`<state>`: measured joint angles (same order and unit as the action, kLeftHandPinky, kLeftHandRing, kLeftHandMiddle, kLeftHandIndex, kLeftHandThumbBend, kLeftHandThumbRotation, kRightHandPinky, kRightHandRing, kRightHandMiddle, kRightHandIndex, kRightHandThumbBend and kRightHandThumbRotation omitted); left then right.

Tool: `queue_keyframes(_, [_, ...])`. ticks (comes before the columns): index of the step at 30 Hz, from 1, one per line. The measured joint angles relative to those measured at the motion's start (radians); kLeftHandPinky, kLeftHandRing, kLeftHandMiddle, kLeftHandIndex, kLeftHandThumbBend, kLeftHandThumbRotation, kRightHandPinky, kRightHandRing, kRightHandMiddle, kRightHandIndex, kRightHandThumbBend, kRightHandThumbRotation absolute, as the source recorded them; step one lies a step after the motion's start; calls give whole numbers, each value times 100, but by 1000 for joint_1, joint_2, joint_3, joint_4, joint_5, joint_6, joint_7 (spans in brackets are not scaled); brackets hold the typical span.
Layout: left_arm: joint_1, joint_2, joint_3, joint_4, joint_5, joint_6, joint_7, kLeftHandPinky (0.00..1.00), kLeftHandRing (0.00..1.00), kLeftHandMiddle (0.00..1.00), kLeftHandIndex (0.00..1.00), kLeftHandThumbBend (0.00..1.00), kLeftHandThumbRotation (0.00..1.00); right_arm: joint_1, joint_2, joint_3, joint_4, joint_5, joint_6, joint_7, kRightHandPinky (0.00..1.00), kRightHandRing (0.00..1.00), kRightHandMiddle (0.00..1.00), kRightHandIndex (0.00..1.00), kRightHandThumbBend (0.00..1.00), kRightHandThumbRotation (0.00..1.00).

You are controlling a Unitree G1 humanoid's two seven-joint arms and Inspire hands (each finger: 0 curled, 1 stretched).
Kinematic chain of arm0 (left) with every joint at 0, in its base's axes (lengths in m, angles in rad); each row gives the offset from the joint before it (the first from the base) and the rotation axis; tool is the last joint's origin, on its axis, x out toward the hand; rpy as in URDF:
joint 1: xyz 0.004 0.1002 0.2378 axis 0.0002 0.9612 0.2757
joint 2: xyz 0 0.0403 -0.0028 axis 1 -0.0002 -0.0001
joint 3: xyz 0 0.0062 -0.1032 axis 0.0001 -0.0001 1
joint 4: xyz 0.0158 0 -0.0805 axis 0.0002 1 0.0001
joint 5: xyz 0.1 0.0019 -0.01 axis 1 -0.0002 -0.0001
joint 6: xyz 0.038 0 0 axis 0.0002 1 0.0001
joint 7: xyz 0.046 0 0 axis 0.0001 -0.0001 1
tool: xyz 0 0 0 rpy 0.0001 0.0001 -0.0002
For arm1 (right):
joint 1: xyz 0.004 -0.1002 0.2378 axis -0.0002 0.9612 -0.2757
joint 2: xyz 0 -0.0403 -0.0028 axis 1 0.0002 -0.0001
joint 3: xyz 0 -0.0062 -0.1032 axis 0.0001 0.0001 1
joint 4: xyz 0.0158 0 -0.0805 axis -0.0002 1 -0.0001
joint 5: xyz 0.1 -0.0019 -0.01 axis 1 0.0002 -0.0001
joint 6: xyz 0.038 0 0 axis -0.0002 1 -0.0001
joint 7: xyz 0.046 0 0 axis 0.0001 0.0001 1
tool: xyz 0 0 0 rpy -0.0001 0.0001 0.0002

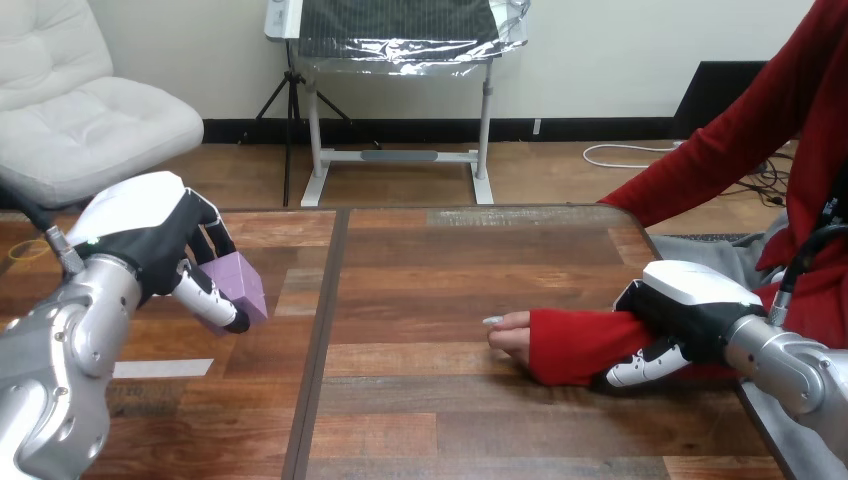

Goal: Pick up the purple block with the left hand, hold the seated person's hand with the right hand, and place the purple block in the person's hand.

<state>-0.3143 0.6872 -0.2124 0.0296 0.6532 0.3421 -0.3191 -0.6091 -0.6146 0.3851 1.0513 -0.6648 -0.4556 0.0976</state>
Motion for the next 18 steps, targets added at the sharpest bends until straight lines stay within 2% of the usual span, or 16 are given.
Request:
queue_keyframes(11, [1,-7,4,7,-32,-51,49,55,51,52,46,80,0,0,-5,-1,2,13,-16,0,27,30,34,31,66,49])
queue_keyframes(18, [0,-31,5,23,-35,-62,86,52,49,50,46,80,0,0,-8,-3,2,28,-17,0,30,32,36,34,66,50])
